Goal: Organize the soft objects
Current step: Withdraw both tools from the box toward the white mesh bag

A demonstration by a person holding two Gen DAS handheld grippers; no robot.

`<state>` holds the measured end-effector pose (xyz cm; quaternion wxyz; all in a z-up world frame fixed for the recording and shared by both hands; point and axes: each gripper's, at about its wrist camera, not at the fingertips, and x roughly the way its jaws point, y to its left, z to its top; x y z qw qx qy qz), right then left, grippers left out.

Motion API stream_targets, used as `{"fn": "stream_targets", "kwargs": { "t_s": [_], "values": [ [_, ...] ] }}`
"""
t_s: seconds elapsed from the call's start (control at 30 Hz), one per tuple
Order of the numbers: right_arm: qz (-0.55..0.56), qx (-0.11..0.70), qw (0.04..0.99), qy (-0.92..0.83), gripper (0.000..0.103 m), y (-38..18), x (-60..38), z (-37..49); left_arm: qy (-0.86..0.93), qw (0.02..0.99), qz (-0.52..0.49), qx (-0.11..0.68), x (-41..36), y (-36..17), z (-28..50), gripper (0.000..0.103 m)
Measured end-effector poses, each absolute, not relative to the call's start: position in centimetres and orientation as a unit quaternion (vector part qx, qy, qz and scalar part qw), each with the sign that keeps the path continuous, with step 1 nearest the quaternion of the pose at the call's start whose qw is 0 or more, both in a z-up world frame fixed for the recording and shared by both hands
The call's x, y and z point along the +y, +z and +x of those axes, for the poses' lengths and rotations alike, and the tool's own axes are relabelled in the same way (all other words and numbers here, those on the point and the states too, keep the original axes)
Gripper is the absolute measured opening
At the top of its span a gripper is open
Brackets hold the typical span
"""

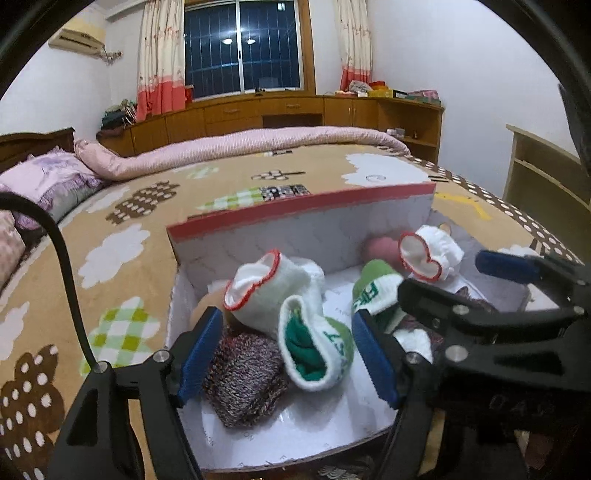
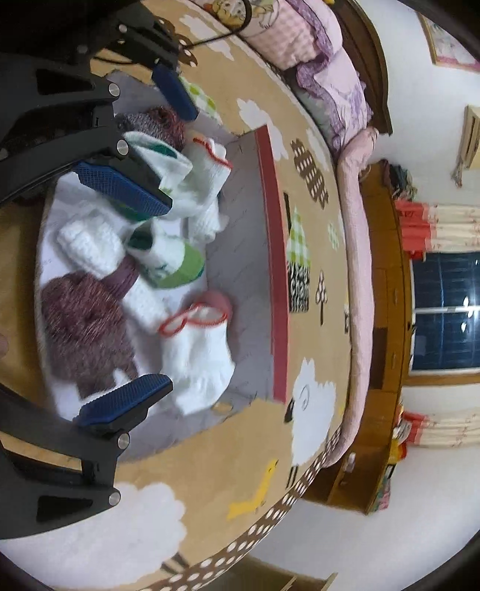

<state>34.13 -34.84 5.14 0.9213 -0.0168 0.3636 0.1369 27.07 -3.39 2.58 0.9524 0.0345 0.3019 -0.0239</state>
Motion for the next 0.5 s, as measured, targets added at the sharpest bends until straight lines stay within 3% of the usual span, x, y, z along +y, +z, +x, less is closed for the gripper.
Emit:
{"fn": "stream_targets", "kwargs": {
  "t_s": [0.5],
  "values": [
    [0.035, 0.359, 0.92, 0.155, 0.09, 5.3, -36.8, 31.3, -0.013, 0.955, -0.002, 0.298, -2.5, 3.4, 23.0, 0.077]
  ]
}}
